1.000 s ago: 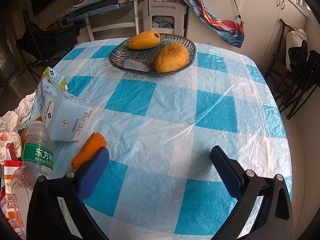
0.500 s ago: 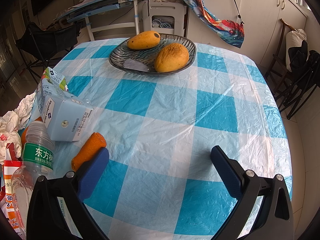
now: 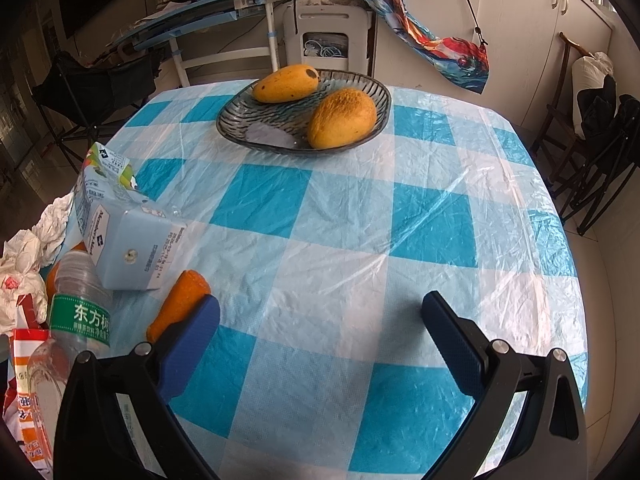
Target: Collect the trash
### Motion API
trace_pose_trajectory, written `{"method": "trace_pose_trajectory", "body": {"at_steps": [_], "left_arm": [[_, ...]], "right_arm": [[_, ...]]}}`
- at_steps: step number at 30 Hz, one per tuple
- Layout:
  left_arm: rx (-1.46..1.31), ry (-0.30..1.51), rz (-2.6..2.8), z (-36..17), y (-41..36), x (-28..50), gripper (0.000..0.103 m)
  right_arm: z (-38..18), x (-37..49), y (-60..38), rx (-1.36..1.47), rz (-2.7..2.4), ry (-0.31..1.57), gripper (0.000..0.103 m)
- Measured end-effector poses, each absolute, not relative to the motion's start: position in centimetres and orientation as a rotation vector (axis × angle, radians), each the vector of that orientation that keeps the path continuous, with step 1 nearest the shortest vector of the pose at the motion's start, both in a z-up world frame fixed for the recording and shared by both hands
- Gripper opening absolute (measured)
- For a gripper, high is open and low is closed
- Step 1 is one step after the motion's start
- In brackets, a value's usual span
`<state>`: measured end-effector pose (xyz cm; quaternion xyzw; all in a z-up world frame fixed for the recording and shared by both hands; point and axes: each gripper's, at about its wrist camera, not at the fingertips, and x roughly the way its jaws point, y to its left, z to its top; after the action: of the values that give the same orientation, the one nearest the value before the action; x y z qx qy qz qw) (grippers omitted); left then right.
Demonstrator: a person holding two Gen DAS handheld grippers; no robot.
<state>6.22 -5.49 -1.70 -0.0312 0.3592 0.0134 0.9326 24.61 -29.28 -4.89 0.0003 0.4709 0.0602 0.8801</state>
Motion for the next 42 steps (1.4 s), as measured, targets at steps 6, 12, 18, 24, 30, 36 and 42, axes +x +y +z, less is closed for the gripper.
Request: {"method": "trace_pose_trajectory", "body": {"at_steps": [6, 12, 18, 24, 30, 36, 42], "left_arm": [[-0.119, 0.735, 0.048, -1.6, -4.3, 6.1, 0.095], [-0.072, 0.707, 0.043, -1.3, -5.3, 5.5, 0.095], [0.026, 0.674, 0.031, -0.8, -7.2, 4.2, 0.095], [0.054, 0.674, 0.027, -0.8, -7.6, 3.3, 0.095], [0.075, 0.673, 0.016, -0.9, -8.1, 2.4, 0.095], [0.053, 0.668, 0.005, -0.5, -7.7, 1.6, 0.095], [0.005, 0.646, 0.002, 0.5, -6.7, 1.1, 0.095]], "right_arm": [[-1.2, 14.4, -32.4, 0.082, 0.14, 0.782, 0.097], [0.1, 6.1, -30.5, 0.15, 0.302, 0.667, 0.097], [0.1, 1.0, -26.0, 0.038, 0.407, 0.622, 0.097], [0.3, -0.4, -25.6, 0.055, 0.434, 0.632, 0.097], [0.6, -1.6, -25.5, 0.065, 0.432, 0.633, 0.097], [1.6, -2.8, -24.9, 0.041, 0.424, 0.624, 0.097], [2.1, -3.5, -24.4, 0.028, 0.42, 0.634, 0.097]]}}
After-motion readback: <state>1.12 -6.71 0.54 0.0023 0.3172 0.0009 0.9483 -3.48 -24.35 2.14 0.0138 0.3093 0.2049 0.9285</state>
